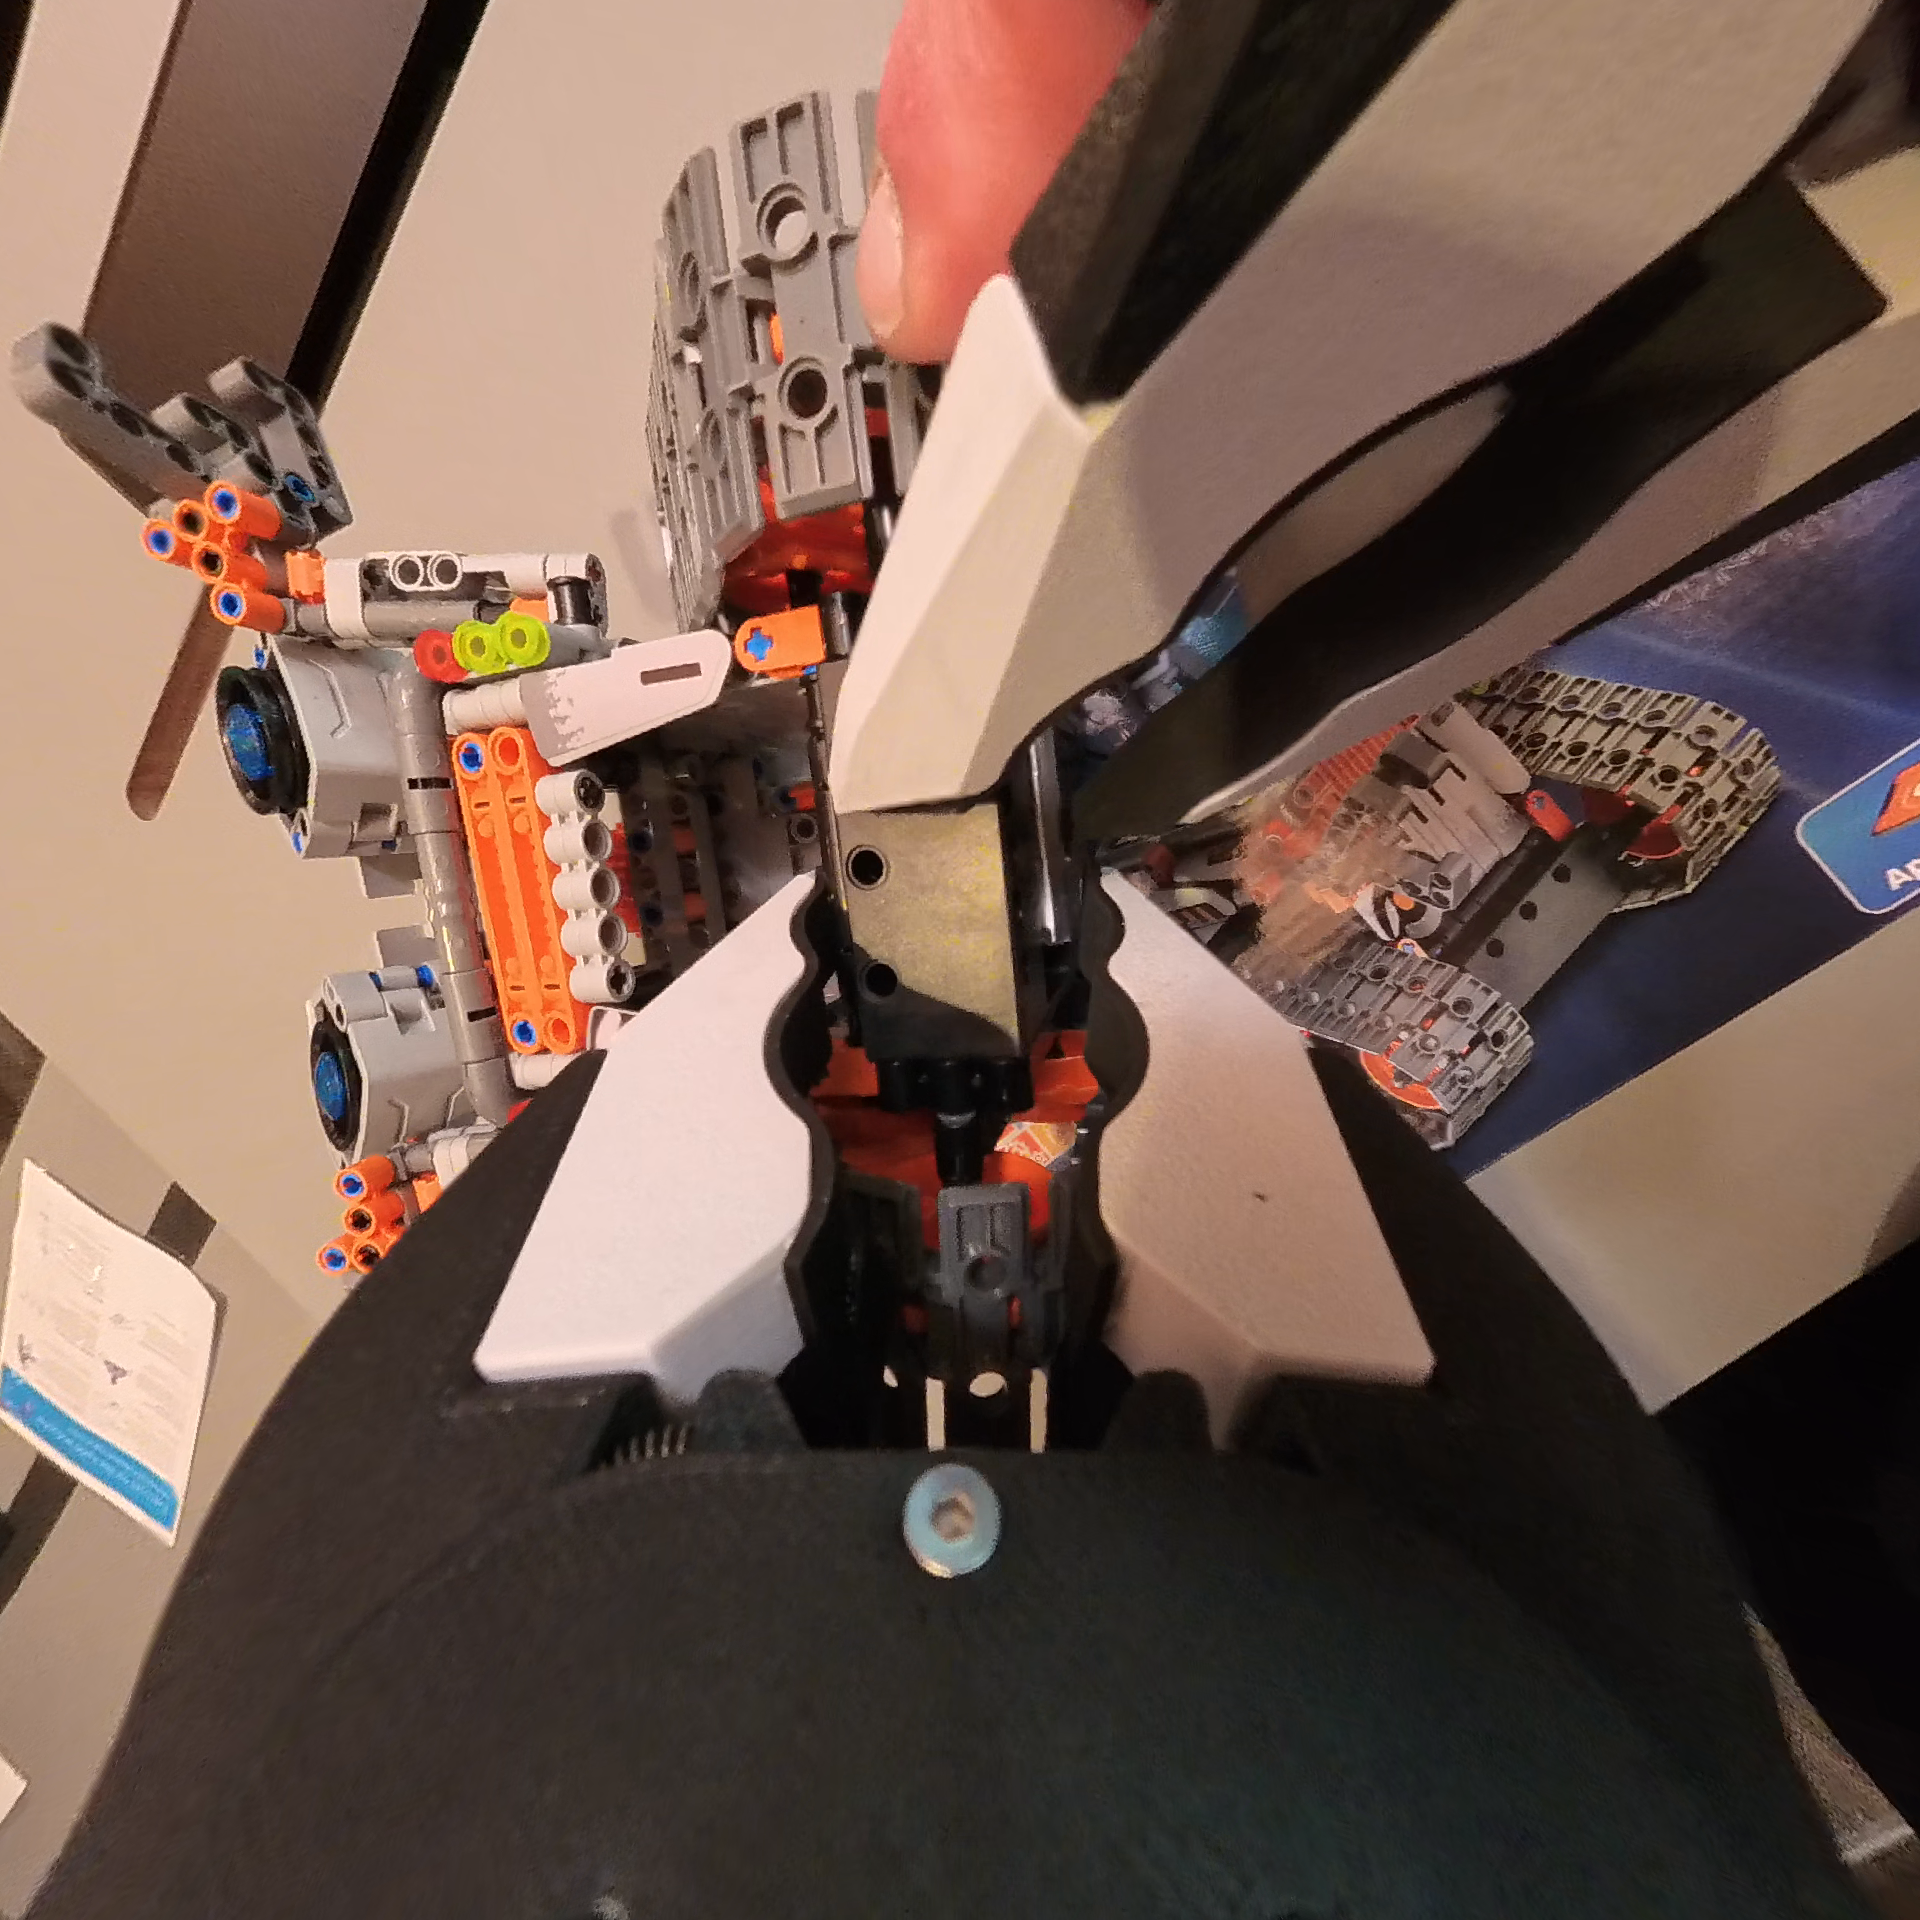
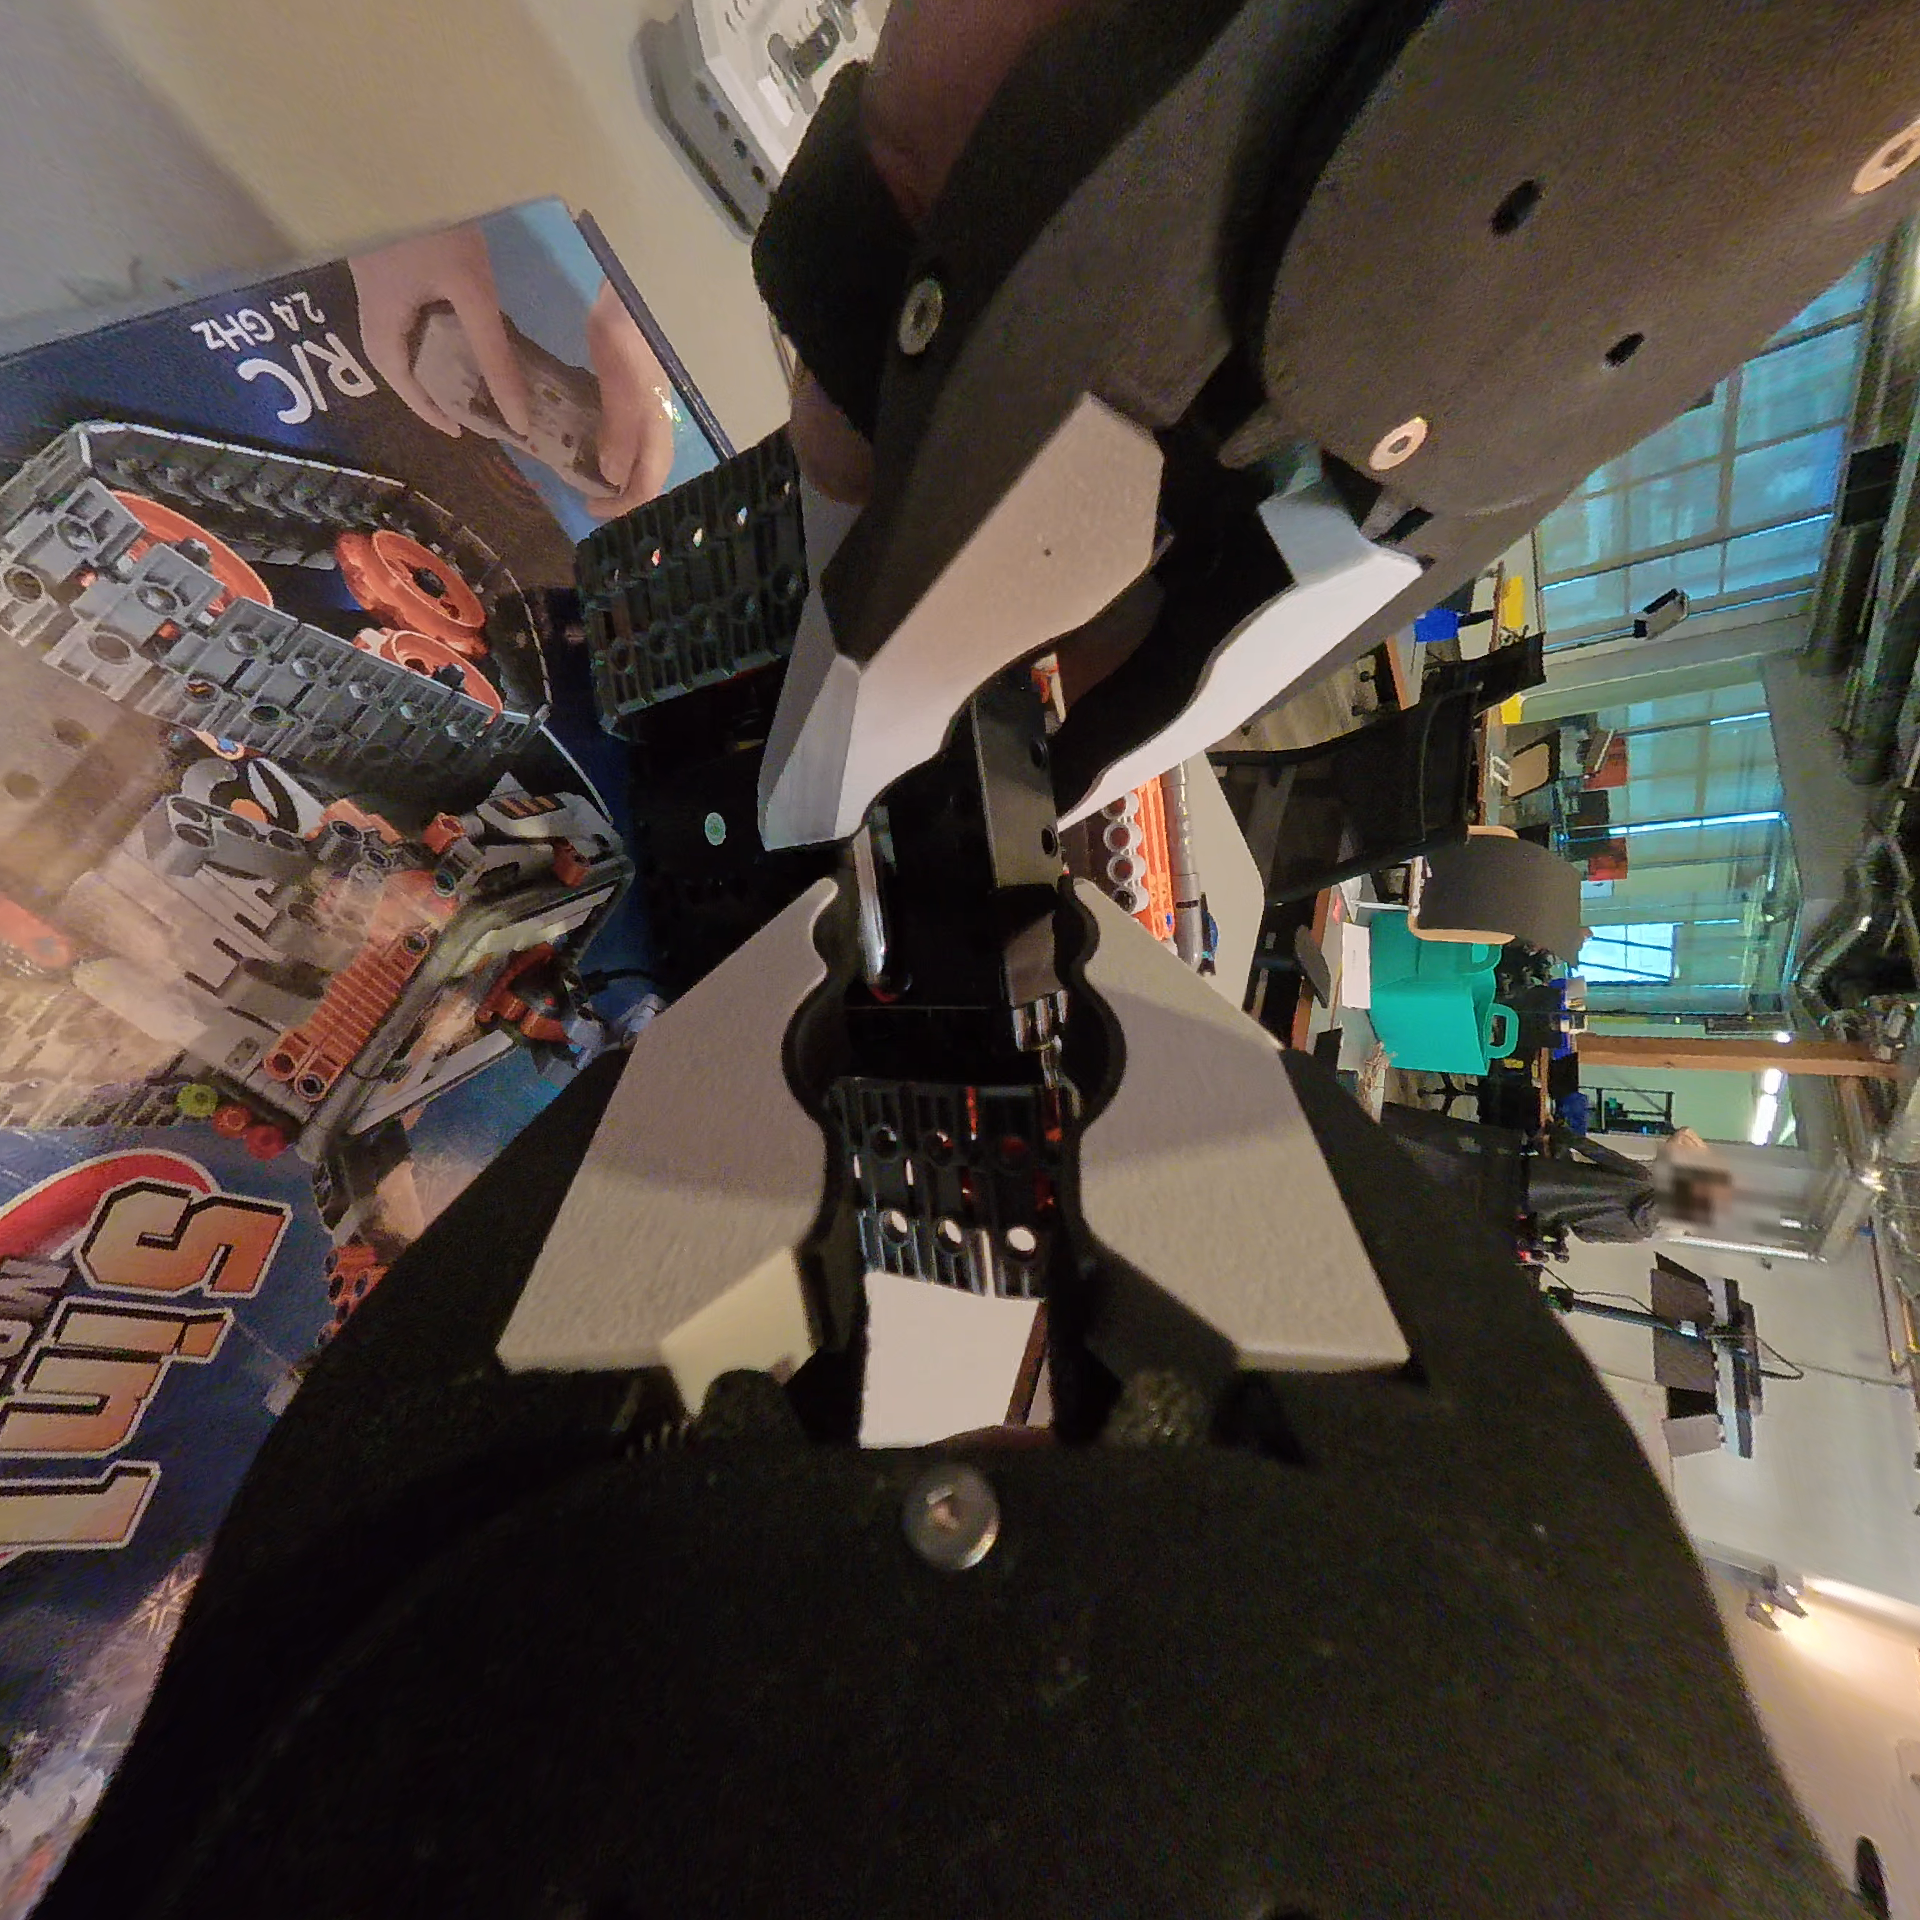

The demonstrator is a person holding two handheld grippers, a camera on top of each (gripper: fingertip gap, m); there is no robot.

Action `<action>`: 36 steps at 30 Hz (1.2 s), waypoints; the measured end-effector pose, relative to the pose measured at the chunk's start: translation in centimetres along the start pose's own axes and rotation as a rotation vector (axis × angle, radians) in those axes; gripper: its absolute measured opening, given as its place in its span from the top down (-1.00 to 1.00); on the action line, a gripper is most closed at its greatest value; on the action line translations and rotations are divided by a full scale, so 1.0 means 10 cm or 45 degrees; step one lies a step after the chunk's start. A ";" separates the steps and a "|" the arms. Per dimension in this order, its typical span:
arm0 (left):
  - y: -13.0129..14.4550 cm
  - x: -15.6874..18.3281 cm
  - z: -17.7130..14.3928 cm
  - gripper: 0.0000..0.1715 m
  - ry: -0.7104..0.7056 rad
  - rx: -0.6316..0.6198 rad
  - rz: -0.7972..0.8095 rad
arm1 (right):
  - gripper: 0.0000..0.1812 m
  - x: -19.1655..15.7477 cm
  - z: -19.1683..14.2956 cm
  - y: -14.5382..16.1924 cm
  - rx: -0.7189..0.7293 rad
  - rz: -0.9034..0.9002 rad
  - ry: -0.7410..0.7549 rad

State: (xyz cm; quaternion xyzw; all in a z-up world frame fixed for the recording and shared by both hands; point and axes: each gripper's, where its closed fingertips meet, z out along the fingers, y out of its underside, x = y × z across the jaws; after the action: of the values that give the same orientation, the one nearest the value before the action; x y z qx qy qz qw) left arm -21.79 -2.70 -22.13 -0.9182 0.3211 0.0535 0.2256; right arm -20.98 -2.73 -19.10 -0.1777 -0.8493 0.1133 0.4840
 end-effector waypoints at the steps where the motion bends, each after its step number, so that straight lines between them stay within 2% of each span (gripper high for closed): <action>1: 0.00 -0.01 0.00 0.48 -0.003 -0.004 -0.001 | 0.62 0.01 0.00 0.00 0.002 0.017 -0.008; 7: 0.00 -0.01 0.01 0.47 -0.021 0.012 0.016 | 0.65 0.02 0.00 0.00 0.009 0.057 -0.024; 8: 0.00 -0.01 0.01 0.47 -0.024 0.018 0.015 | 0.71 0.04 0.00 0.00 0.010 0.066 -0.026; 16: -0.01 -0.02 0.02 0.49 -0.052 0.007 0.003 | 0.69 0.04 -0.01 0.00 0.029 0.090 -0.017; 18: -0.01 -0.01 0.03 0.50 -0.051 0.026 0.007 | 0.59 -0.03 -0.08 -0.08 0.099 0.090 -0.070; 21: -0.01 -0.02 0.03 0.50 -0.035 0.031 -0.018 | 0.45 -0.02 -0.03 0.05 0.006 0.040 -0.032; 26: -0.02 -0.01 0.03 0.49 -0.036 0.029 -0.019 | 0.57 0.02 0.00 0.10 -0.040 0.017 0.002; 36: -0.02 -0.01 0.05 0.48 -0.049 0.016 -0.007 | 0.64 0.06 0.02 0.11 -0.061 0.139 -0.040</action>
State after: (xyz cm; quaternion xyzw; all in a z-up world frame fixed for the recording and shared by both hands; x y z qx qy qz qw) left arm -21.74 -2.28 -22.51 -0.9165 0.3145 0.0686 0.2377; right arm -21.22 -1.50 -19.08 -0.2336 -0.8482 0.1222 0.4594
